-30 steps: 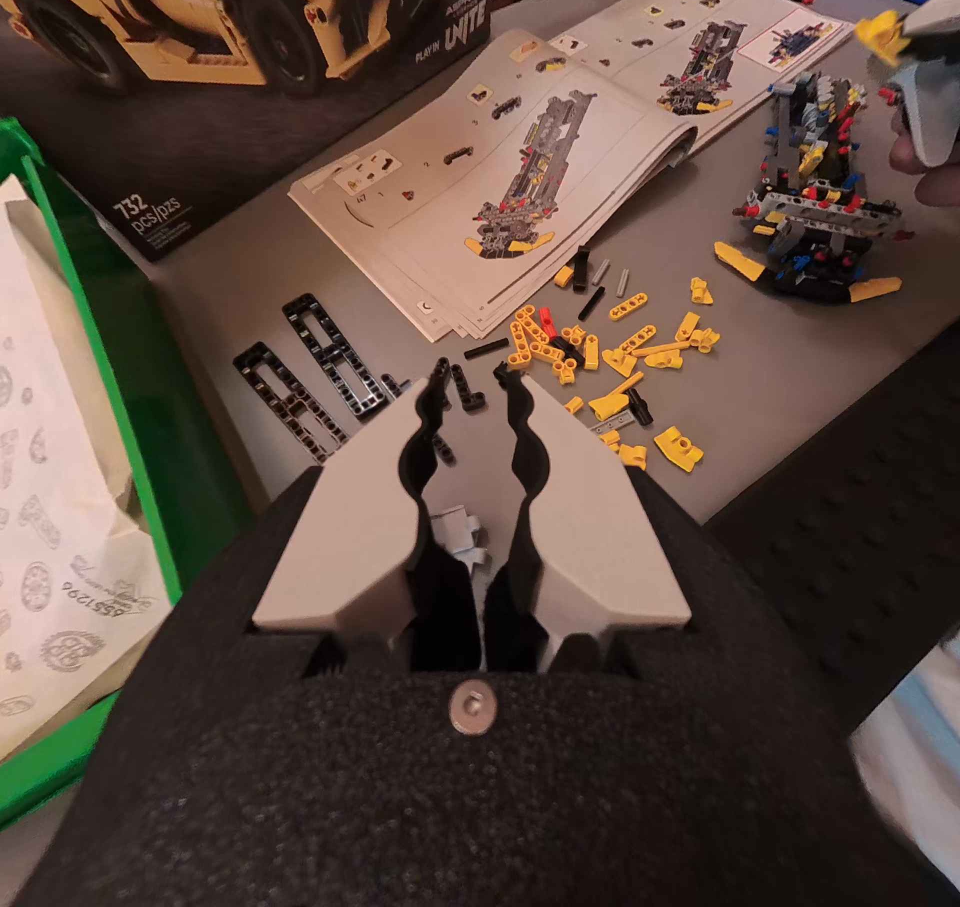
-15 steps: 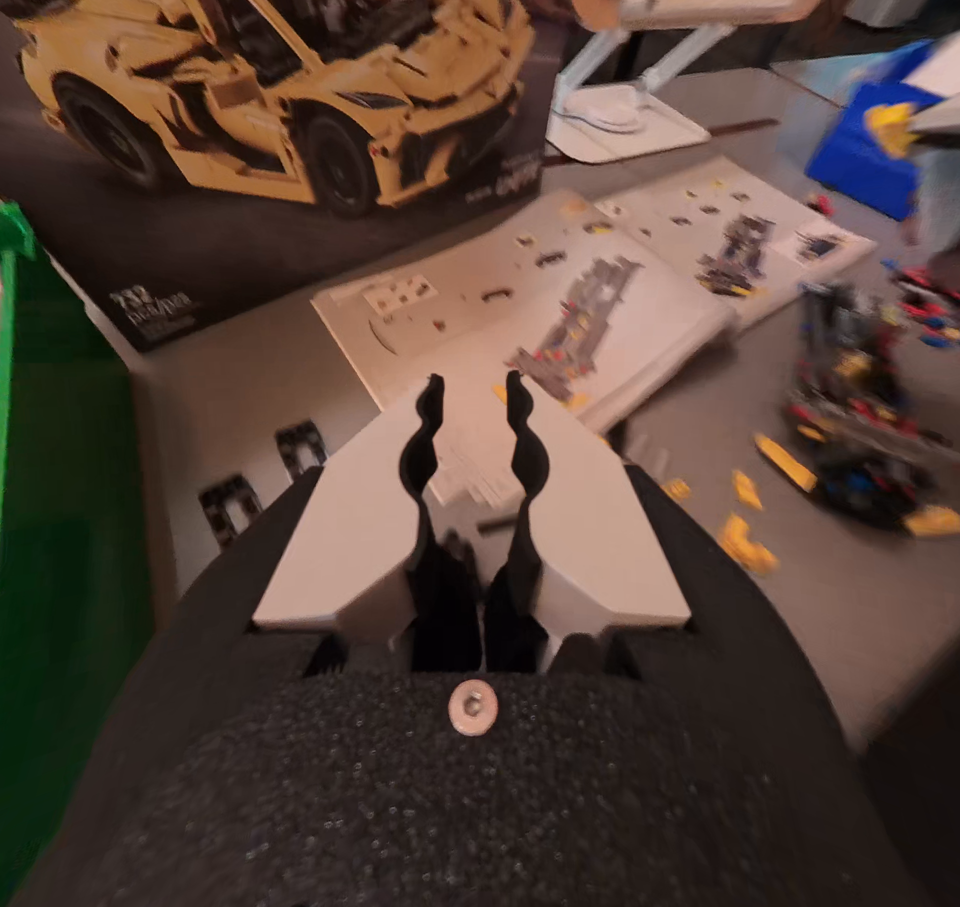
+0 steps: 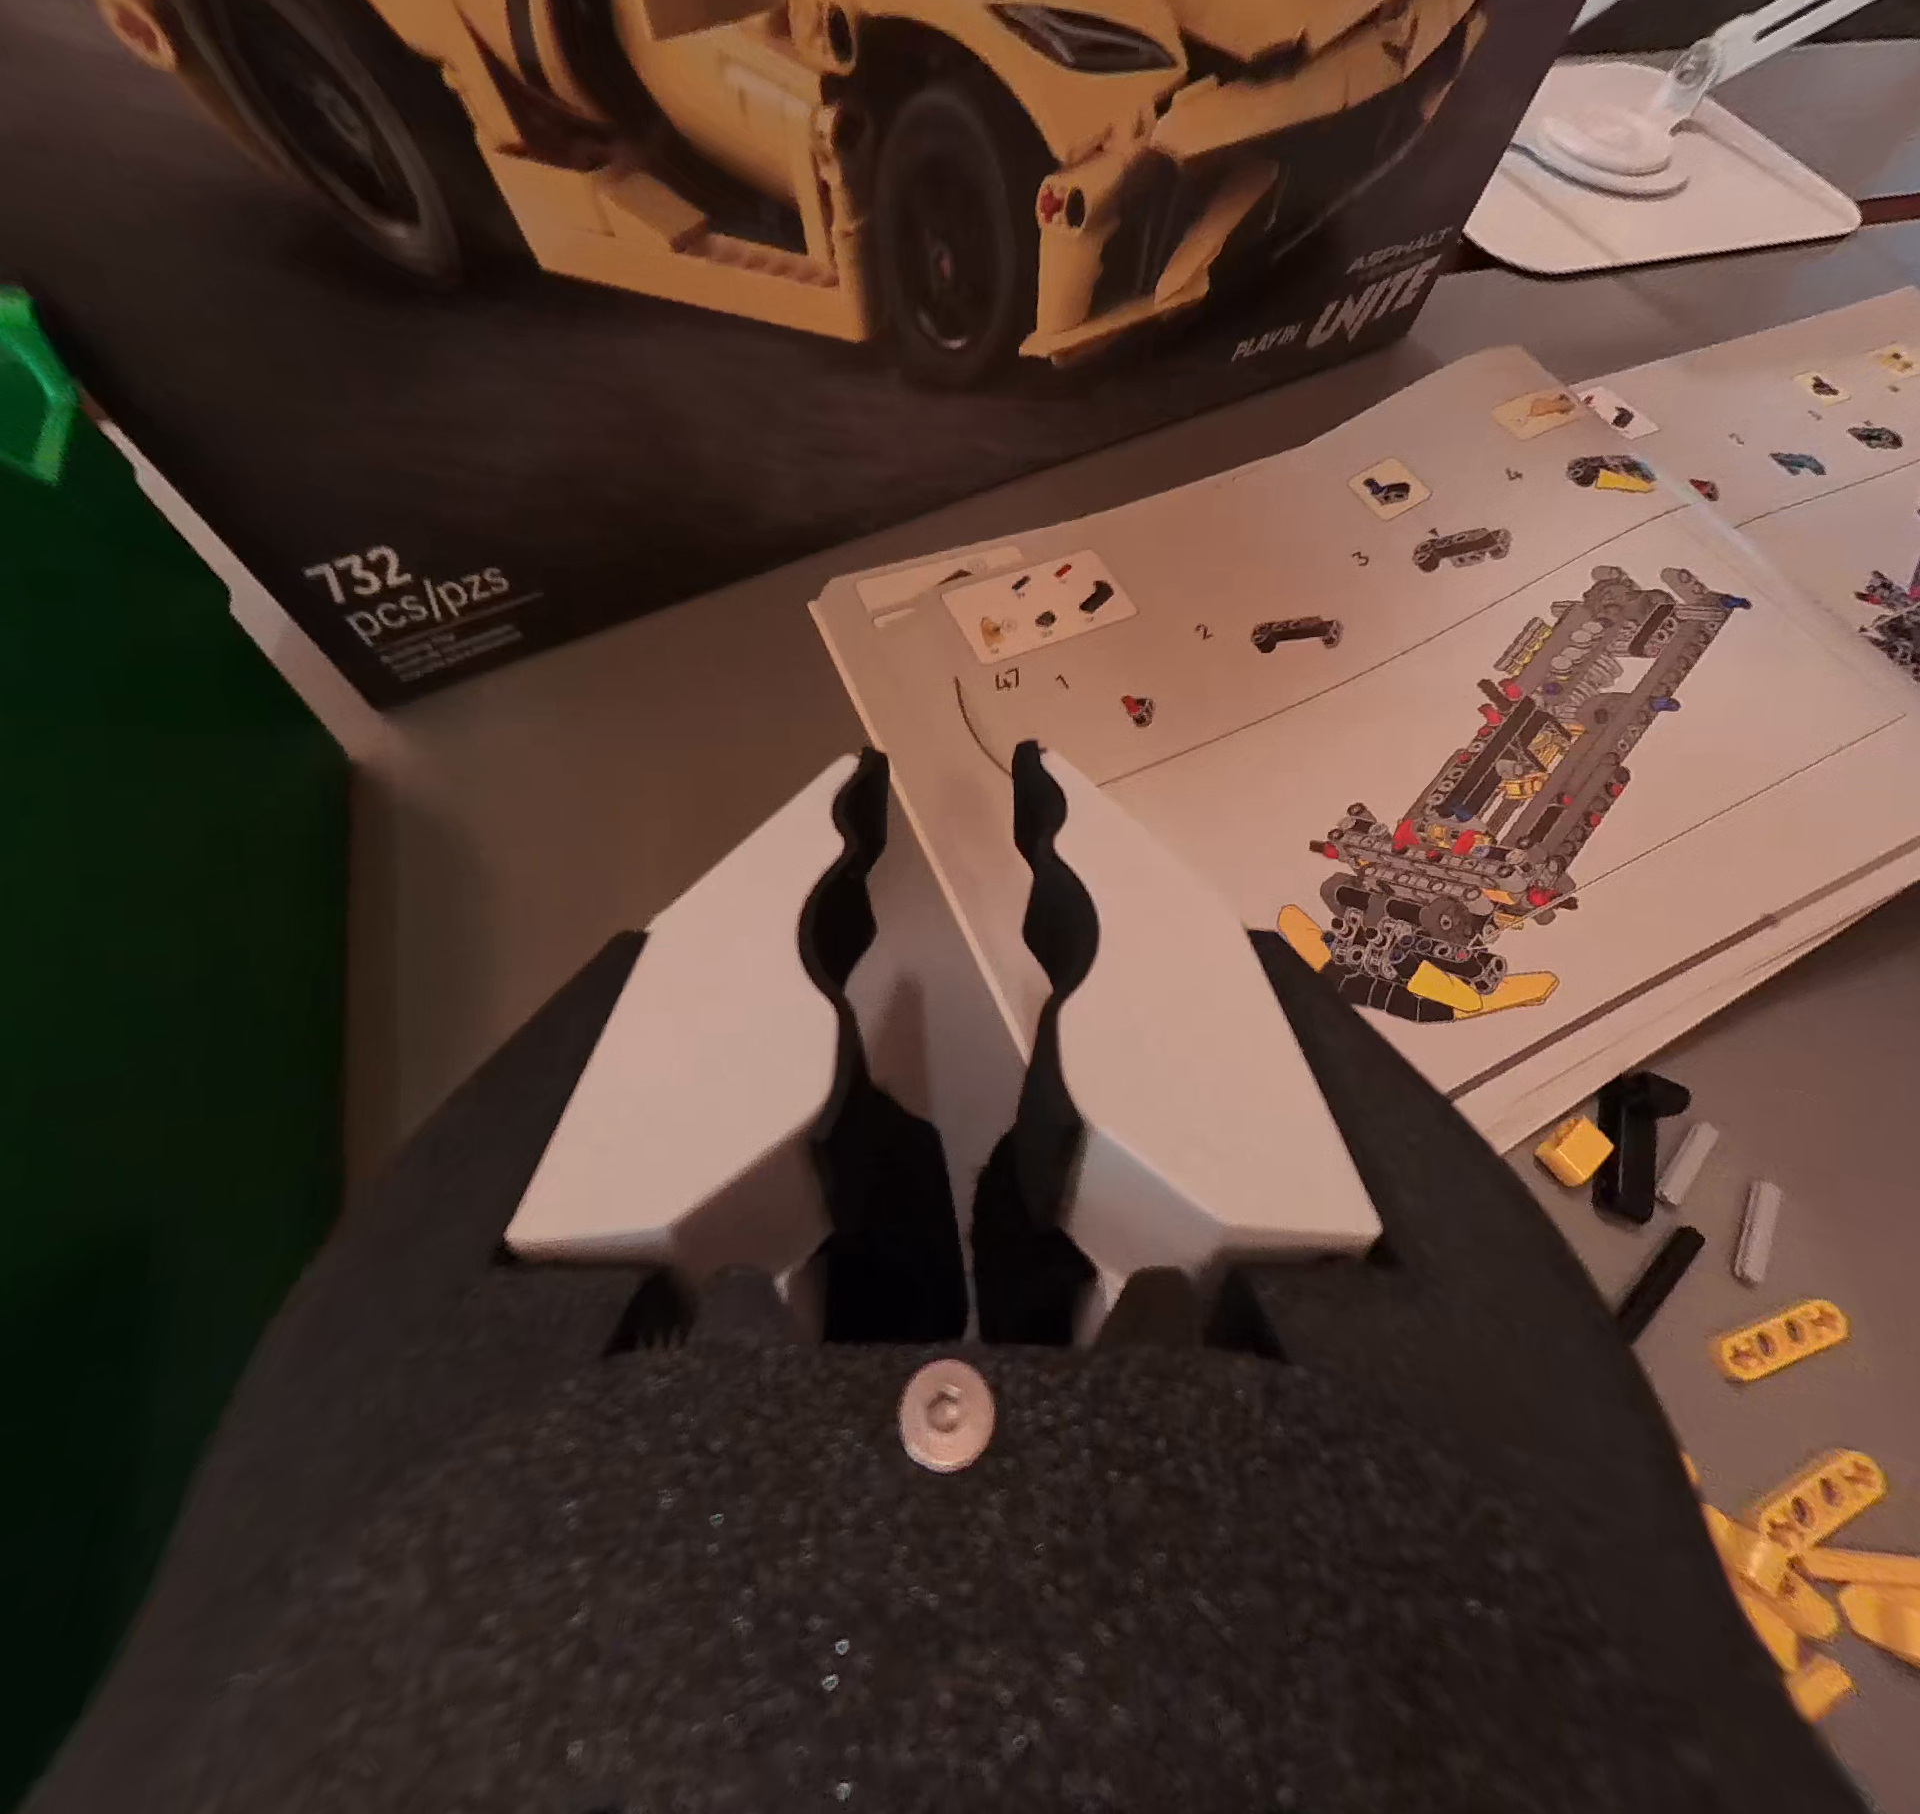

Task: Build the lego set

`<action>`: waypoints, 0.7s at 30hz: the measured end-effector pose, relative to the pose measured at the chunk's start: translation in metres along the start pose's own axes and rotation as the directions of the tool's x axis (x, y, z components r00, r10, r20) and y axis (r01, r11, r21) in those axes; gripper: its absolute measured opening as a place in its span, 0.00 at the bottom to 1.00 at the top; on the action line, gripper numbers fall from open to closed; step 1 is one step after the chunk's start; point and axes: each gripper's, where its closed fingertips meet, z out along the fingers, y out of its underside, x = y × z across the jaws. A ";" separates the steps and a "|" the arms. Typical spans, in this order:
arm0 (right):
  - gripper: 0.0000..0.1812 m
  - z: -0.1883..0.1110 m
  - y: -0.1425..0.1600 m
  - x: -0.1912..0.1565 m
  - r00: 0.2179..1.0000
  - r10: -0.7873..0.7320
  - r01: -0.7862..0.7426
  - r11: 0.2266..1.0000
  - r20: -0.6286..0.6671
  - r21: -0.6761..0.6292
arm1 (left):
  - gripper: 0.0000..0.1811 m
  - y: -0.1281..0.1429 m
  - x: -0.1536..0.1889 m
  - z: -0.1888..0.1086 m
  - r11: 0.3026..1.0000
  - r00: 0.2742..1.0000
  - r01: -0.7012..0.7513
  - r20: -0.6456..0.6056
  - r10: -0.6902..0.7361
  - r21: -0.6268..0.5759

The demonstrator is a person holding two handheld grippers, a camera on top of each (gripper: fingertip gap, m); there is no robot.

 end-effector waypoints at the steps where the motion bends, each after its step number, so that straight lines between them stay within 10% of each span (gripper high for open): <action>1: 0.03 0.001 -0.002 -0.001 1.000 -0.021 0.021 1.000 -0.004 -0.004 | 0.12 0.003 -0.001 0.001 1.000 1.000 0.015 -0.001 -0.015 -0.020; 15: 0.03 0.004 -0.005 -0.021 0.994 -0.101 0.104 0.992 0.033 -0.070 | 0.10 0.021 -0.006 0.008 0.989 0.986 -0.083 0.135 0.100 -0.124; 21: 0.03 -0.100 0.080 -0.067 0.945 -0.058 0.241 0.789 0.322 -0.565 | 0.10 0.014 -0.002 0.001 0.986 0.977 -0.142 0.145 0.154 -0.089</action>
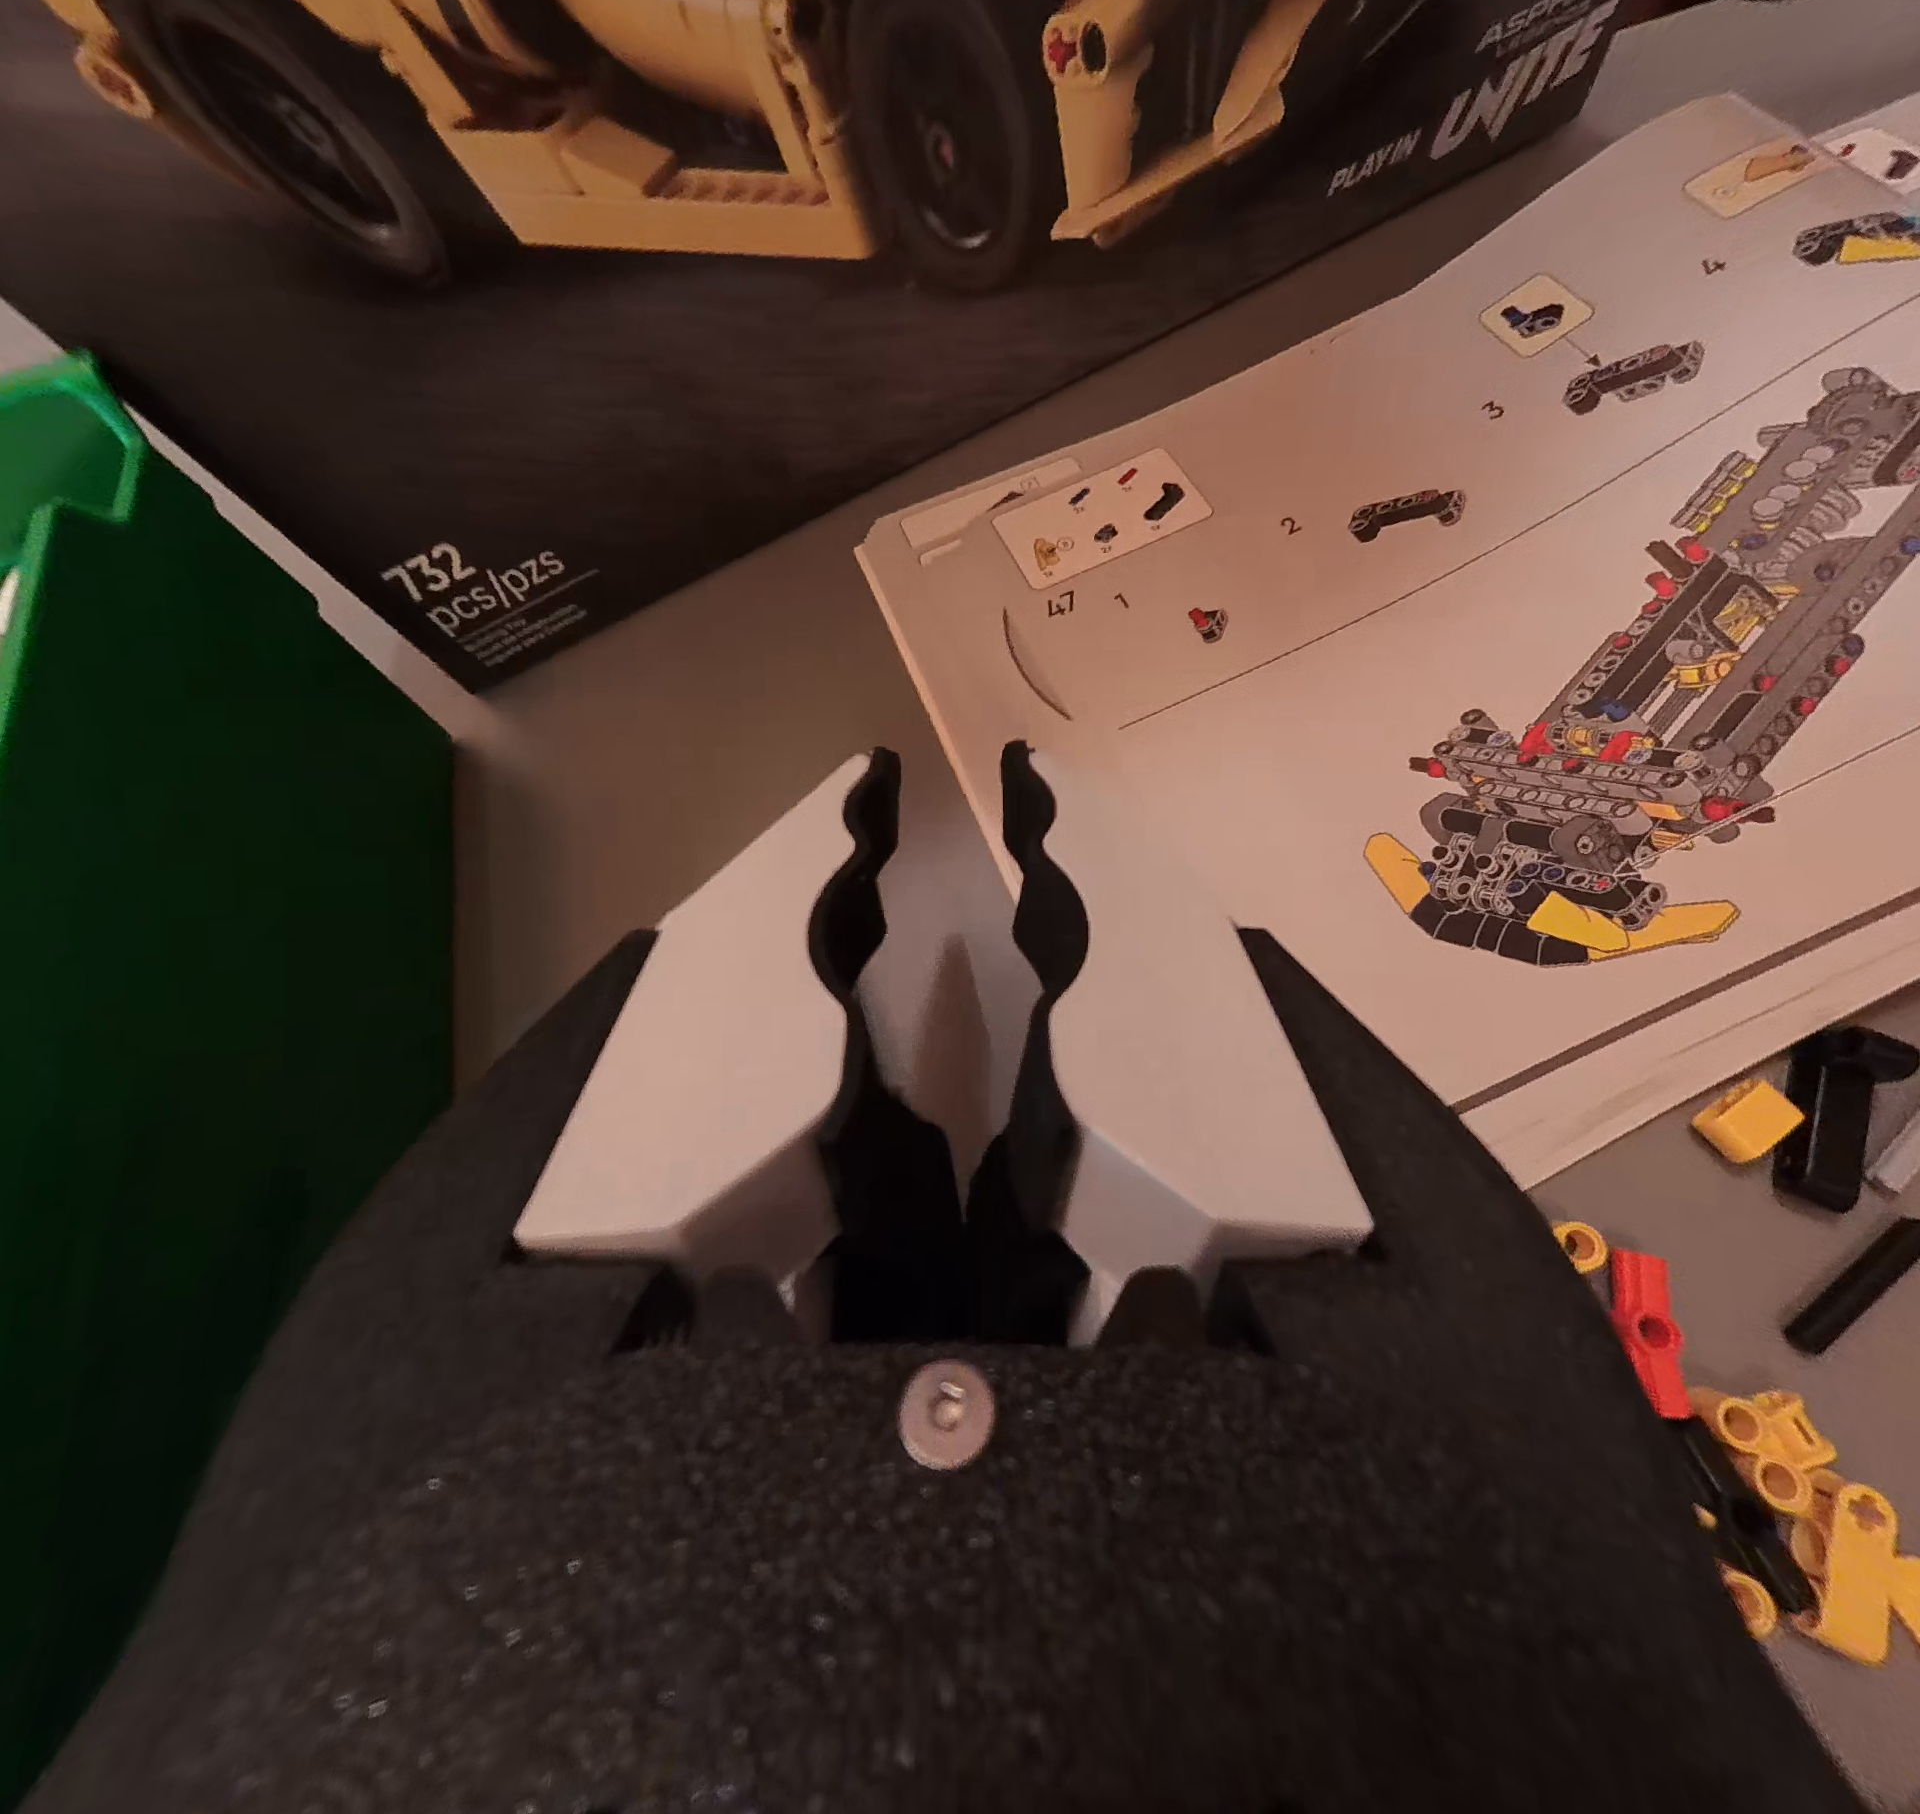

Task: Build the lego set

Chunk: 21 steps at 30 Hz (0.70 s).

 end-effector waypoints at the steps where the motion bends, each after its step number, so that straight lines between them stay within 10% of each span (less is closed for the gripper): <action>1: 0.03 -0.005 0.027 -0.002 0.999 0.032 -0.033 0.997 -0.022 -0.072 | 0.10 -0.002 0.002 -0.001 1.000 1.000 -0.017 0.002 0.017 0.008; 11: 0.03 -0.018 0.133 0.001 0.966 0.224 -0.233 0.970 -0.126 -0.064 | 0.12 -0.023 0.038 -0.020 0.992 0.992 -0.021 -0.119 0.036 0.125; 16: 0.04 -0.011 0.148 0.010 0.960 0.222 -0.238 0.968 -0.171 -0.075 | 0.26 -0.025 0.182 -0.093 0.993 0.805 0.031 -0.591 0.044 0.116; 21: 0.03 -0.006 0.145 0.015 0.967 0.206 -0.207 0.978 -0.147 0.007 | 0.36 0.035 0.288 -0.119 0.960 0.708 -0.274 -0.663 0.244 0.062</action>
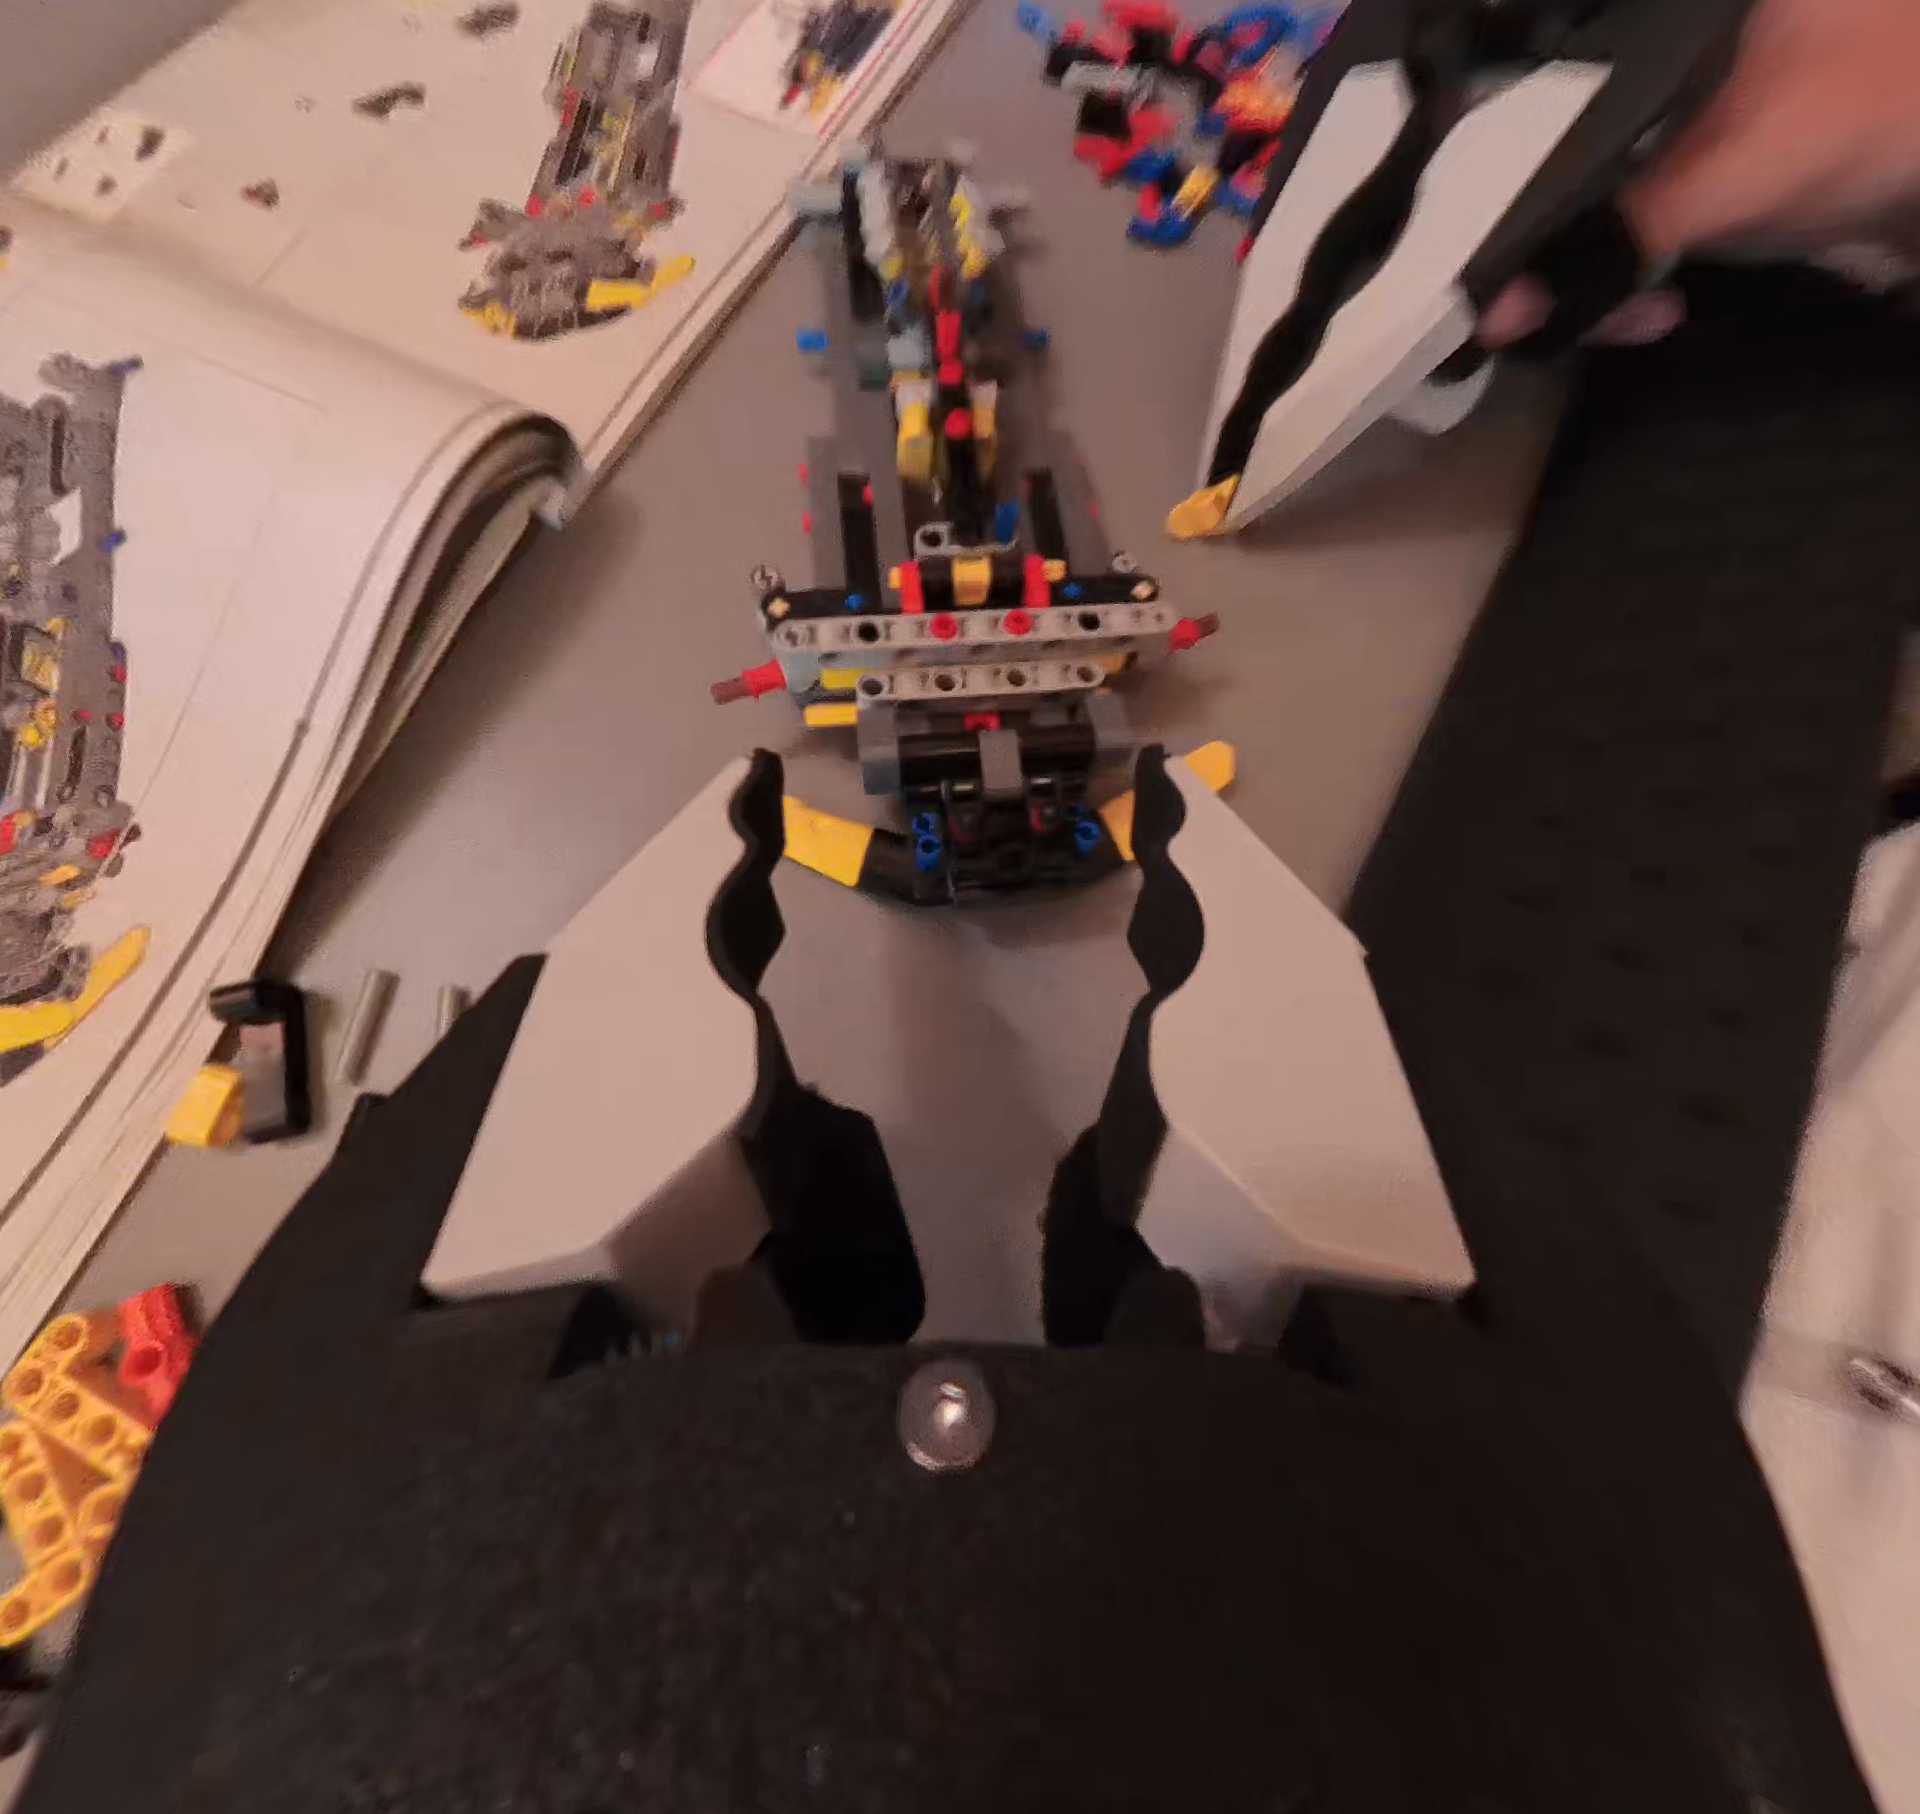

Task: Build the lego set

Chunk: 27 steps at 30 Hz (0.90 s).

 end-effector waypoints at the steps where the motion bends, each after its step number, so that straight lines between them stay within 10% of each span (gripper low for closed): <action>1: 0.03 0.000 -0.002 0.001 1.000 0.006 -0.006 1.000 0.003 0.024 | 0.38 0.005 0.000 0.007 0.999 0.999 -0.012 0.035 0.013 -0.034; 27: 0.12 -0.004 -0.010 -0.021 0.988 -0.059 0.041 0.992 0.141 0.122 | 0.27 0.022 -0.039 0.017 0.935 0.925 -0.324 -0.256 0.280 -0.147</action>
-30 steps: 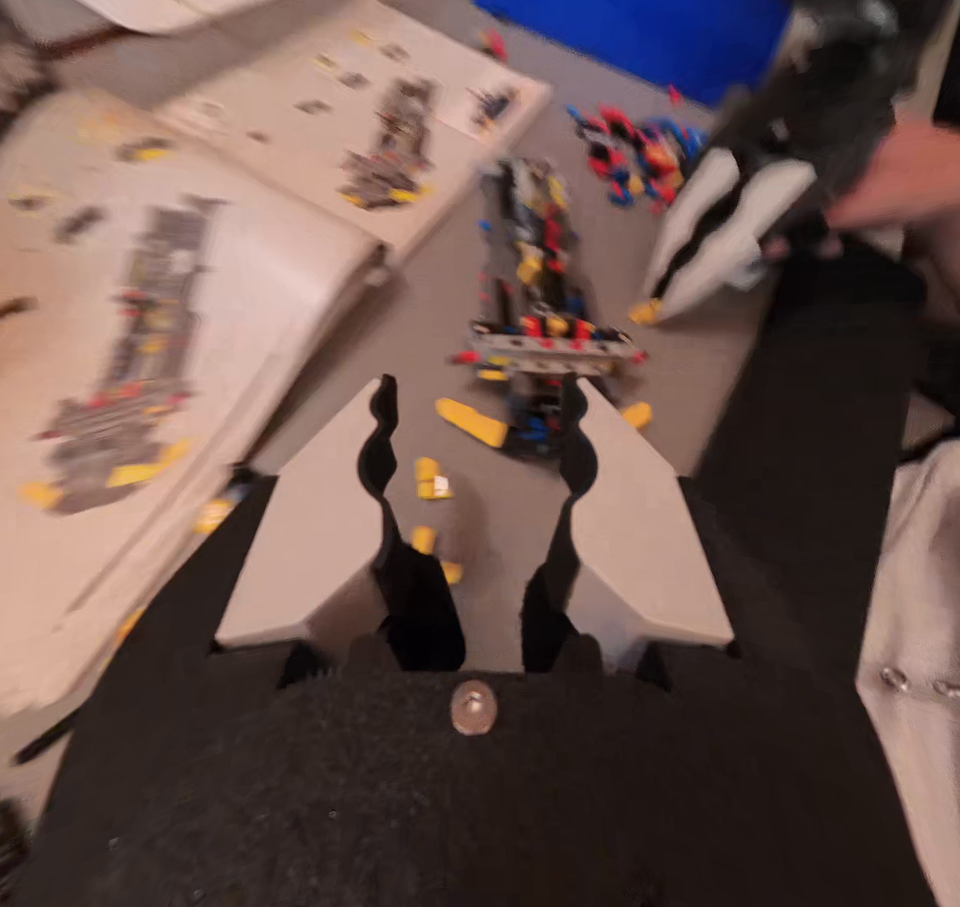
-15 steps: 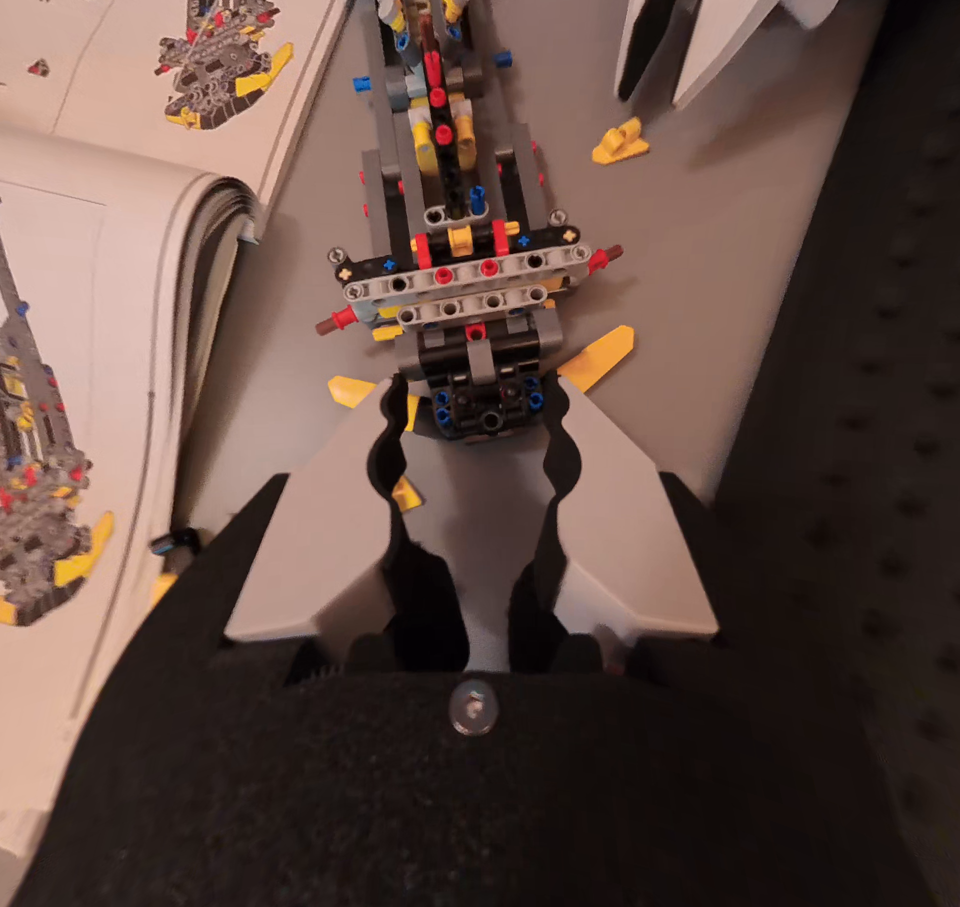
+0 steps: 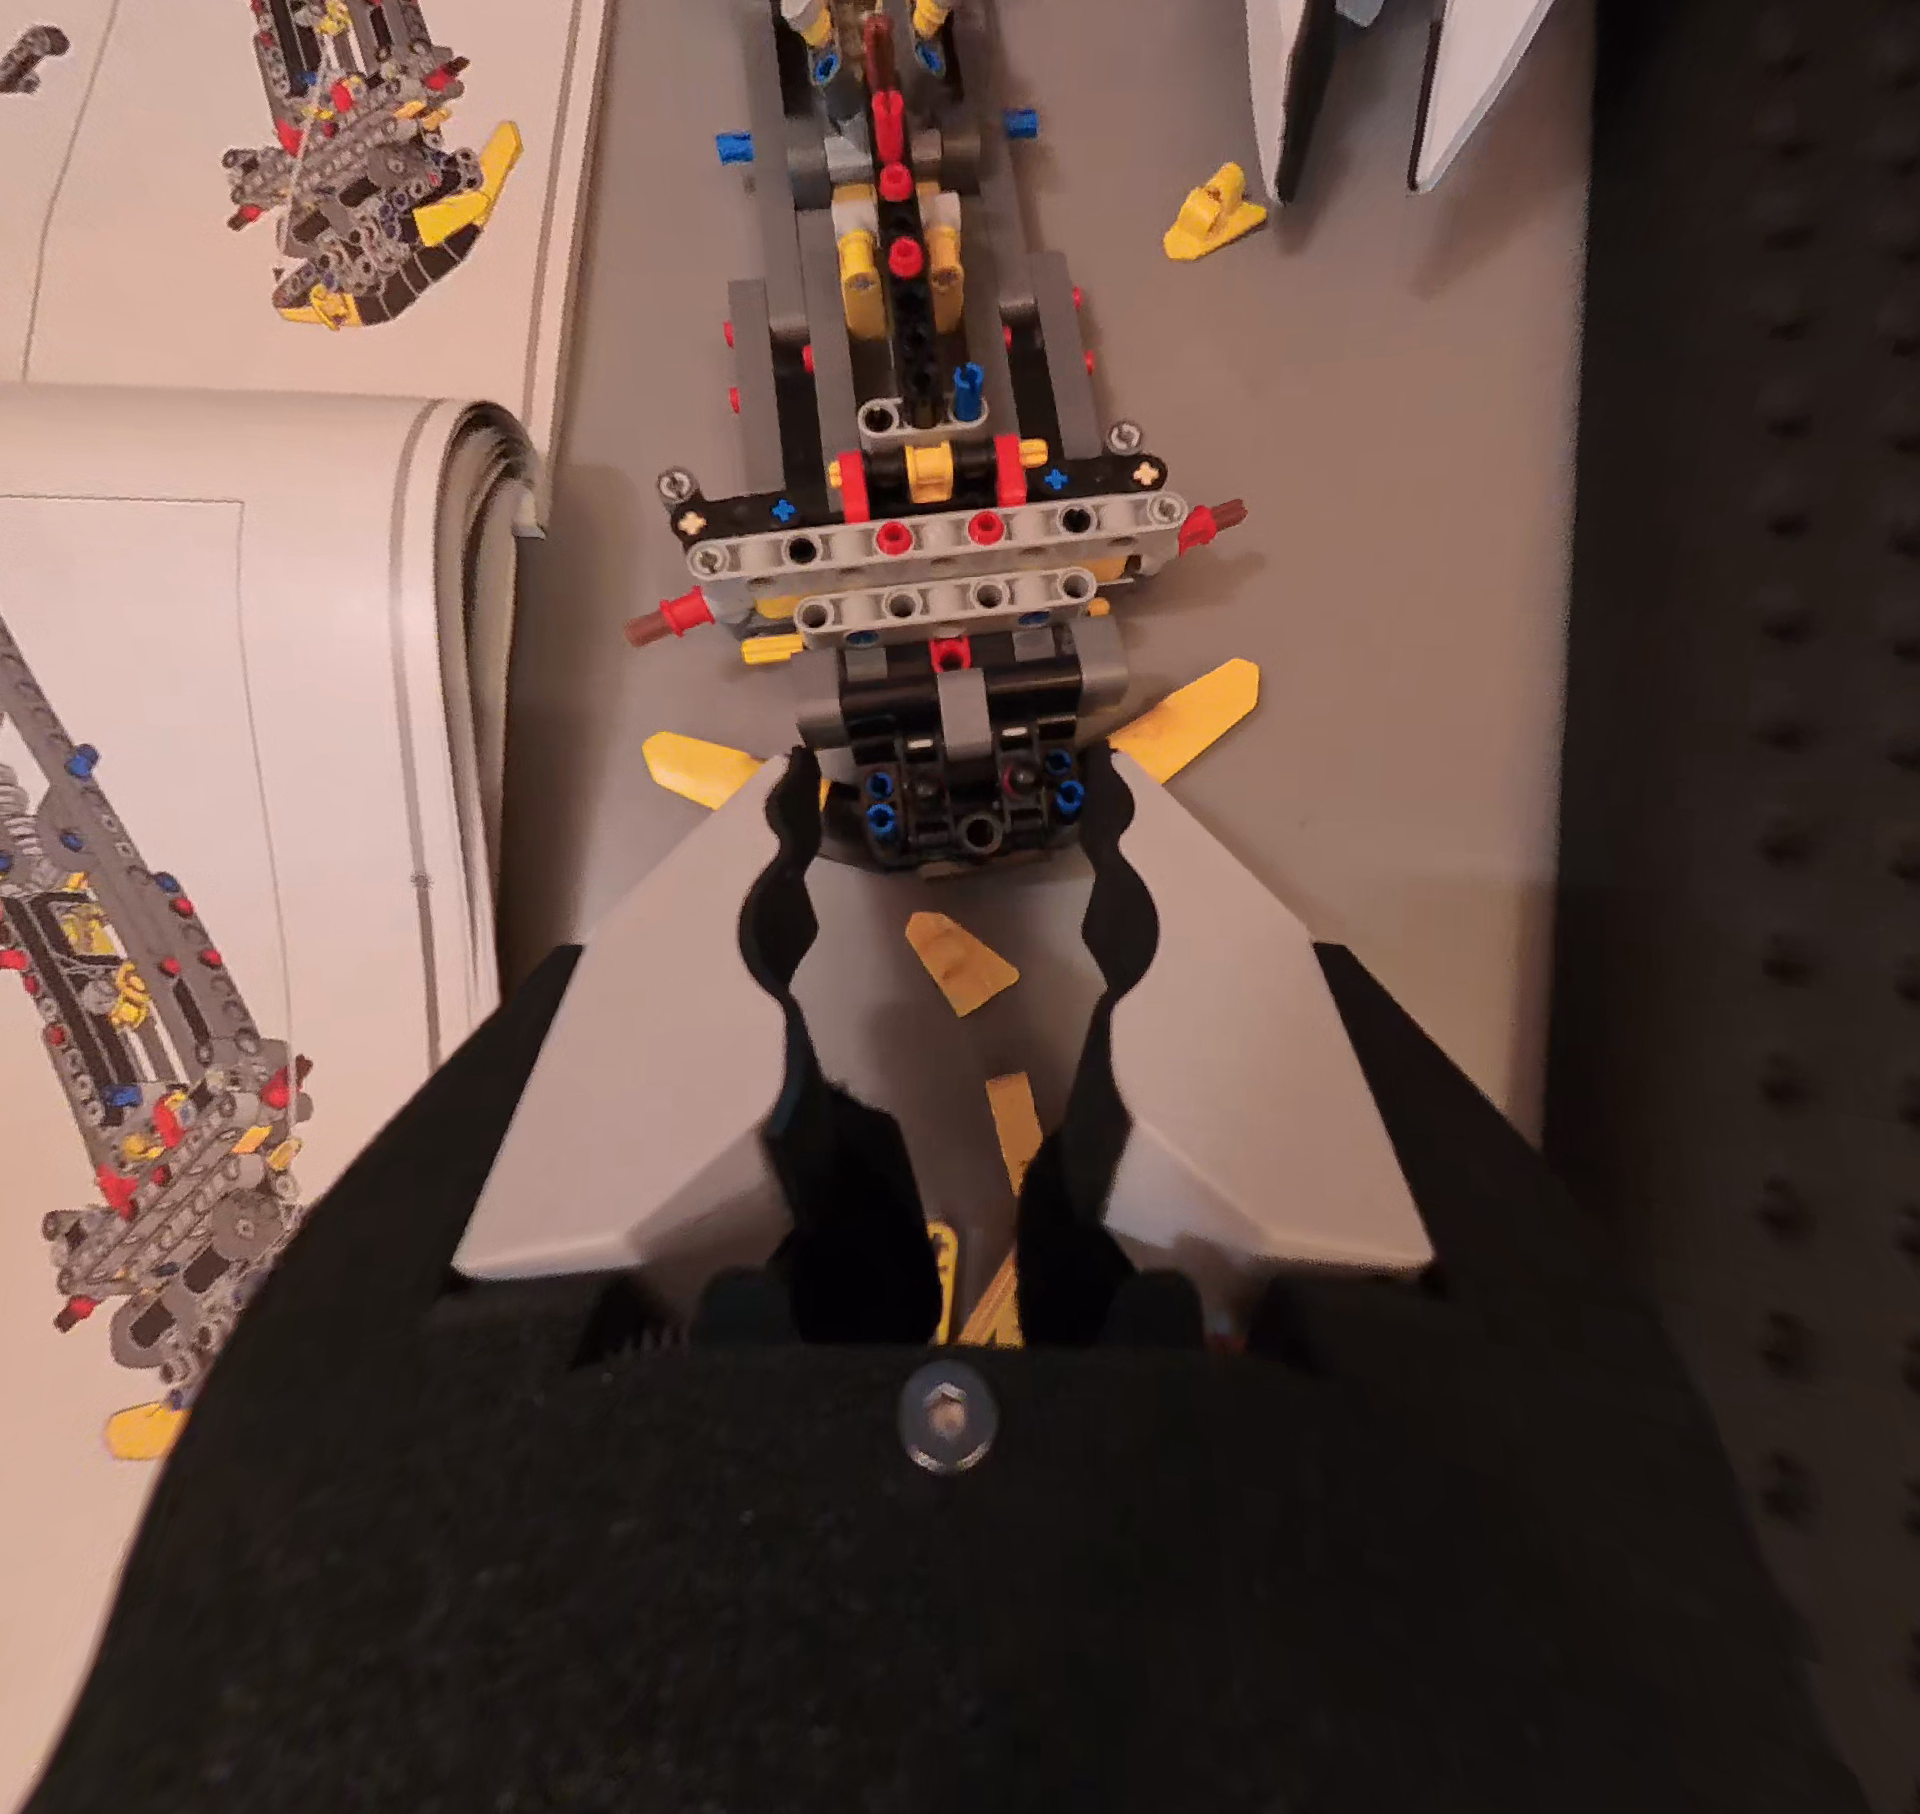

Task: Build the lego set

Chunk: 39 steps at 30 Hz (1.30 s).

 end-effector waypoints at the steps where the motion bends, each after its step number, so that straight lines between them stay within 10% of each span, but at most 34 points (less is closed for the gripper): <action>1: 0.12 0.000 0.000 0.001 1.000 0.003 -0.003 1.000 -0.003 0.001 | 0.23 0.000 -0.001 0.000 1.000 1.000 -0.004 0.007 0.004 -0.002; 9: 0.14 -0.001 -0.011 0.001 0.998 -0.020 0.023 0.998 -0.056 0.052 | 0.36 0.001 -0.018 -0.005 1.000 0.990 0.016 0.137 -0.018 0.016; 15: 0.16 -0.012 -0.077 -0.013 0.993 0.045 0.009 0.898 -0.113 0.440 | 0.26 -0.008 -0.037 -0.098 0.861 0.899 0.168 0.284 -0.334 0.480; 19: 0.15 -0.020 -0.079 0.010 0.950 0.003 0.131 0.905 -0.312 0.406 | 0.26 0.030 -0.054 -0.145 0.706 0.751 0.190 0.363 -0.552 0.682; 34: 0.23 -0.049 -0.092 0.038 0.866 -0.020 0.292 0.832 -0.500 0.472 | 0.46 0.004 -0.169 -0.209 0.747 0.522 0.182 0.580 -0.625 0.640; 39: 0.36 -0.057 -0.091 0.047 0.812 -0.009 0.340 0.821 -0.584 0.460 | 0.32 0.015 -0.194 -0.194 0.771 0.561 0.219 0.570 -0.601 0.597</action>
